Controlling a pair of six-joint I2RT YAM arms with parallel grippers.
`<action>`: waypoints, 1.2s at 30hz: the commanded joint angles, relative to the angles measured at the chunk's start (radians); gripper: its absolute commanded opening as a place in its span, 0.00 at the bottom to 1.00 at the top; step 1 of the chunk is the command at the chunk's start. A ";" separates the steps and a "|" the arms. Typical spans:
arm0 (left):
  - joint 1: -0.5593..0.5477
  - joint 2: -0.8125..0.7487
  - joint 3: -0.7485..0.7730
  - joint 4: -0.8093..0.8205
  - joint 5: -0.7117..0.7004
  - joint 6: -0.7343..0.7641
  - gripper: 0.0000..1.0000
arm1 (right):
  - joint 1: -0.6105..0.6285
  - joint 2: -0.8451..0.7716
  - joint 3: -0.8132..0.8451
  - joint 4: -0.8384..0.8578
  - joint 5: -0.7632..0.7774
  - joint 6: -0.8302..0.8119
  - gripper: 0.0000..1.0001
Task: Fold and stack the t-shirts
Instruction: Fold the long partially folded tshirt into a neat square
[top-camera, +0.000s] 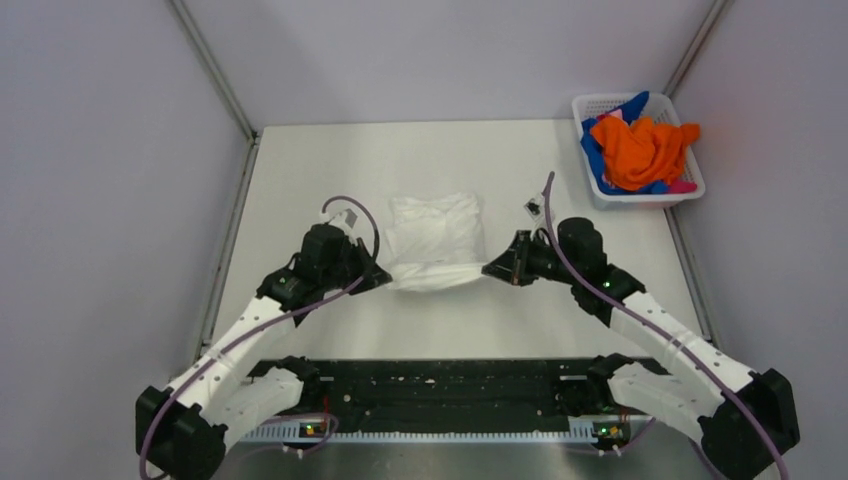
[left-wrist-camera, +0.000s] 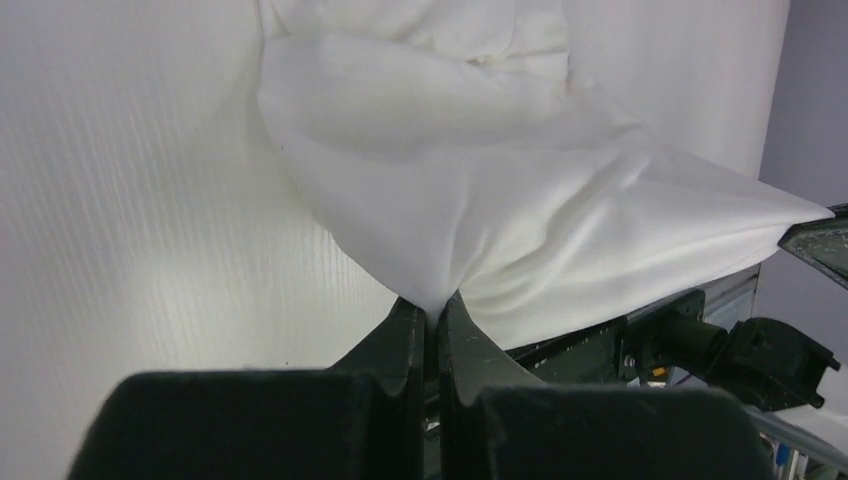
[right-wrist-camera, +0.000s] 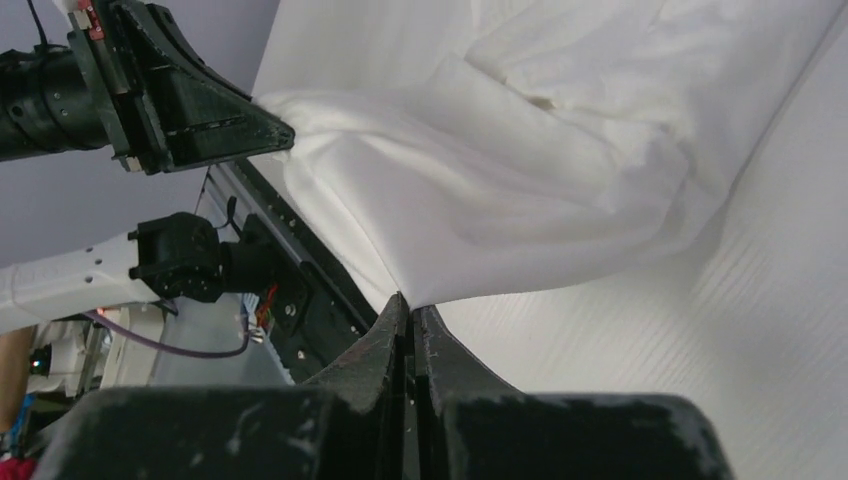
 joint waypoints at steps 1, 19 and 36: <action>0.008 0.113 0.167 0.067 -0.134 0.027 0.00 | -0.051 0.100 0.103 0.135 0.041 -0.002 0.00; 0.122 0.699 0.687 0.119 -0.182 0.177 0.00 | -0.226 0.537 0.393 0.214 -0.041 -0.064 0.00; 0.194 1.128 1.036 0.150 -0.041 0.209 0.00 | -0.321 0.990 0.676 0.282 -0.083 -0.122 0.00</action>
